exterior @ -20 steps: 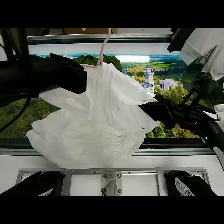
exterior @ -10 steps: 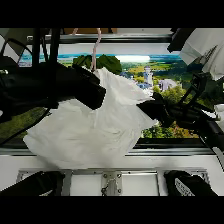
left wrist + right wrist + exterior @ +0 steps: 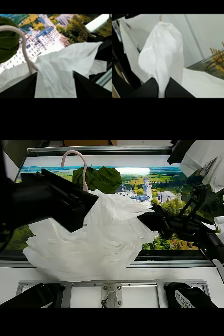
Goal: Fold the clothes and pants, and hang the long-sleeved shirts on hangers.
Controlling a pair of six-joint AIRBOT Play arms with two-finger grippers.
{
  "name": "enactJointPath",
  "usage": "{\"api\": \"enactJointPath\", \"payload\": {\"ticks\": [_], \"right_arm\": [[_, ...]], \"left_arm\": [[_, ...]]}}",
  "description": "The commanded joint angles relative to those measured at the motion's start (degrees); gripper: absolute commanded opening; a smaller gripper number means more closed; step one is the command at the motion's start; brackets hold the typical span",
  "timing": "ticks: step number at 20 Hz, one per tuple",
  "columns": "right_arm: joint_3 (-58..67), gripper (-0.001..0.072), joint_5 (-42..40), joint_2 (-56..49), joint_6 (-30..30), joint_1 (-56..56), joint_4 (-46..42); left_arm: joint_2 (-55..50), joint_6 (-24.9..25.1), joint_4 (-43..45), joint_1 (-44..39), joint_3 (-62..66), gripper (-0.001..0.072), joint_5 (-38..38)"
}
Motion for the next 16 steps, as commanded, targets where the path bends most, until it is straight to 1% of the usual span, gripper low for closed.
{"api": "enactJointPath", "payload": {"ticks": [1,5,7,10,13,16], "right_arm": [[0.1,0.0011,0.1,0.0,0.0,0.0,1.7],[0.1,0.0011,0.5,0.0,0.0,0.0,3.3],[0.1,0.0011,0.5,0.0,-0.1,0.0,5.4],[0.6,0.0011,0.4,0.2,-2.0,-0.9,9.6],[1.9,0.0011,0.4,0.4,-1.9,-2.2,9.7],[2.0,0.0011,0.3,0.5,-1.9,-2.1,8.8]], "left_arm": [[2.6,-1.6,2.5,0.0,0.0,0.0471,0.8],[5.0,-3.9,8.7,0.0,0.0,0.0470,0.3],[6.2,-4.6,11.5,0.6,-0.1,0.0470,-0.2],[7.4,-5.3,11.9,4.9,0.0,0.0471,-2.8],[6.5,-5.5,11.8,10.4,0.0,0.0471,-6.7],[3.5,-5.4,11.8,13.6,-0.1,0.0471,-10.1]]}}
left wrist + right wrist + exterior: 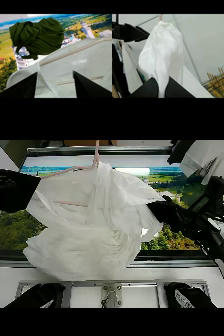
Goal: Fold the clothes and pants, and hang the long-sleeved shirts on hangers.
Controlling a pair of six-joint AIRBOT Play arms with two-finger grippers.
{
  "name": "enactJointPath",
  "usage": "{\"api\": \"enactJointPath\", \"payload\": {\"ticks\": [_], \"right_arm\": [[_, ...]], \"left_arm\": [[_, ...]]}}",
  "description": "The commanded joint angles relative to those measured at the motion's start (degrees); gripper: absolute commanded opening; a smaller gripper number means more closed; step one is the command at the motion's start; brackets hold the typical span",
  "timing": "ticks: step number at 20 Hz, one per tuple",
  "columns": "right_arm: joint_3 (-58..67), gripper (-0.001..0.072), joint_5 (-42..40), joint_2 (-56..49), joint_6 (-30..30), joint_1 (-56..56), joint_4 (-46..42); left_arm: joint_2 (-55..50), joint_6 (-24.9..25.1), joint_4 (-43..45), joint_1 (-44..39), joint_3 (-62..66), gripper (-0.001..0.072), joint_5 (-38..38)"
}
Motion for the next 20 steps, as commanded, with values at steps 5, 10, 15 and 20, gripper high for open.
{"api": "enactJointPath", "payload": {"ticks": [5,10,15,20], "right_arm": [[0.3,0.0011,-0.5,0.1,0.0,-0.3,-0.9],[0.3,0.0011,-0.5,0.1,0.0,-0.3,-1.3],[0.3,0.0011,-0.5,0.1,0.0,-0.3,-1.3],[0.3,0.0011,-0.5,0.1,0.0,-0.3,-2.3]], "left_arm": [[-6.9,0.3,0.4,4.2,0.0,0.0470,-3.7],[-9.0,0.2,0.4,4.2,0.0,0.0364,-3.8],[-7.9,0.2,0.9,4.2,0.0,0.0326,-4.0],[-5.6,-0.1,1.9,4.2,-3.8,0.0326,-5.4]]}}
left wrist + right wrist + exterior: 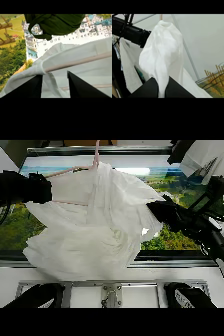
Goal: Fold the clothes and pants, and hang the long-sleeved shirts on hangers.
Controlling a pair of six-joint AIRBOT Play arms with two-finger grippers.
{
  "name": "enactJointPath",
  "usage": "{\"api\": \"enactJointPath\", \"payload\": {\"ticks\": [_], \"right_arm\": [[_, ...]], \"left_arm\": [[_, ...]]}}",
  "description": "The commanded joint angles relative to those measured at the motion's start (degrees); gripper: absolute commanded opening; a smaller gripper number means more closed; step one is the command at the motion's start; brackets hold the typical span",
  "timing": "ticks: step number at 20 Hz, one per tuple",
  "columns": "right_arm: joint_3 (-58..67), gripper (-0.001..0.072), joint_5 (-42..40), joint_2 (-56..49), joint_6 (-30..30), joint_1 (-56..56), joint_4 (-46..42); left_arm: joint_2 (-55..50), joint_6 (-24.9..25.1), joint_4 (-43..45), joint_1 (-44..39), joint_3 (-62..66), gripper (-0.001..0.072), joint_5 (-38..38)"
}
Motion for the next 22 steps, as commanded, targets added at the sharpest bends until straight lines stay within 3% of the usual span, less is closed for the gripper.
{"api": "enactJointPath", "payload": {"ticks": [1,4,6,9,11,14,18,22], "right_arm": [[0.0,0.0011,0.0,0.0,0.1,0.0,-1.0],[0.0,0.0011,0.1,0.0,0.1,0.0,-1.5],[0.0,0.0011,0.1,0.0,0.5,0.0,-2.3],[0.0,0.0011,0.1,0.0,1.6,0.0,-3.0],[0.0,0.0011,0.2,0.0,1.6,0.0,-3.1],[0.0,0.0011,1.7,-0.3,1.3,0.0,-3.7],[-1.9,0.0011,5.5,-2.7,-1.9,-0.4,-4.9],[-5.7,0.0011,7.0,-6.9,-7.3,-0.3,-2.8]], "left_arm": [[2.3,-1.3,1.7,0.1,-5.4,0.0326,0.5],[6.1,-5.8,2.9,0.1,-13.2,0.0325,8.3],[8.4,-7.1,2.9,0.5,-17.3,0.0182,11.7],[10.0,-9.3,2.6,3.3,-20.9,0.0180,12.3],[9.9,-9.2,2.3,4.8,-21.0,0.0014,12.6],[9.9,-9.0,1.6,4.8,-20.3,0.0014,16.1],[9.9,-5.7,-6.1,4.8,-16.4,0.0014,19.5],[9.9,-3.3,-9.9,4.8,-14.0,0.0014,20.3]]}}
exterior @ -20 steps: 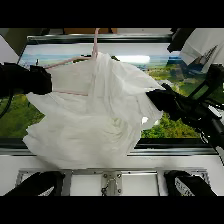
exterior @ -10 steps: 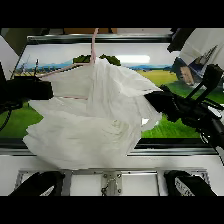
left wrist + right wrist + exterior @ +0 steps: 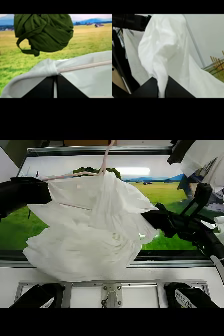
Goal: Fold the clothes and pants, and hang the long-sleeved shirts on hangers.
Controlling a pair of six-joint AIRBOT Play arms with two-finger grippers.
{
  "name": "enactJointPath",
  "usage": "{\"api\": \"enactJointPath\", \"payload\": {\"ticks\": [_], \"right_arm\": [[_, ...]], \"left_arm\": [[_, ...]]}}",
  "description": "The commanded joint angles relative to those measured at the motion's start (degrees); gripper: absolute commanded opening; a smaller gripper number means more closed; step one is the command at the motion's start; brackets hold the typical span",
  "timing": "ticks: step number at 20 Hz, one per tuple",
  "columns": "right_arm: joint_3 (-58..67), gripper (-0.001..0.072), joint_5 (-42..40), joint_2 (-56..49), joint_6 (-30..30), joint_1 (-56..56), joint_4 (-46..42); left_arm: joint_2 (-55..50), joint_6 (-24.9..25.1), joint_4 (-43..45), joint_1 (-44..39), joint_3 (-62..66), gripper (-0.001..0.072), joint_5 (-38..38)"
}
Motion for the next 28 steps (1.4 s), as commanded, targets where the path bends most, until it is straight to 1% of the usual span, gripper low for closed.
{"api": "enactJointPath", "payload": {"ticks": [1,5,9,12,14,16,20,23,25,28], "right_arm": [[-2.6,0.0011,1.7,-3.6,-4.2,0.0,2.3],[-2.6,0.0011,2.1,-6.1,-4.2,0.0,2.2],[-2.6,0.0011,2.2,-6.1,-4.0,0.0,2.2],[-2.6,0.0011,2.2,-6.0,-4.0,0.1,2.4],[-2.6,0.0011,2.2,-6.0,-3.1,0.1,2.8],[-2.5,0.0011,2.2,-6.0,-3.1,0.1,4.0],[-2.5,0.0011,2.2,-6.0,-2.8,0.1,4.6],[-2.5,0.0011,2.2,-6.0,-2.4,0.1,4.6],[-2.5,0.0011,2.2,-6.0,-2.4,0.1,4.6],[-2.5,0.0011,2.2,-6.0,-2.4,0.1,4.6]], "left_arm": [[0.0,1.9,-3.5,0.1,2.0,0.0014,1.3],[-0.7,3.0,-3.6,0.1,2.2,0.0014,1.7],[-5.5,7.5,-8.6,0.0,5.7,0.0014,1.2],[-10.8,9.4,-9.5,-0.5,11.9,0.0014,-4.0],[-13.4,10.9,-9.5,-3.8,14.4,0.0014,-5.6],[-15.8,11.6,-8.9,-9.0,15.5,0.0014,-5.6],[-20.1,12.8,-9.0,-15.8,17.9,0.0014,-1.6],[-23.5,12.9,-9.0,-17.3,24.0,0.0014,-1.7],[-25.0,13.5,-9.4,-17.4,27.4,0.0014,-3.4],[-25.7,14.4,-11.7,-17.4,28.3,0.0014,-6.3]]}}
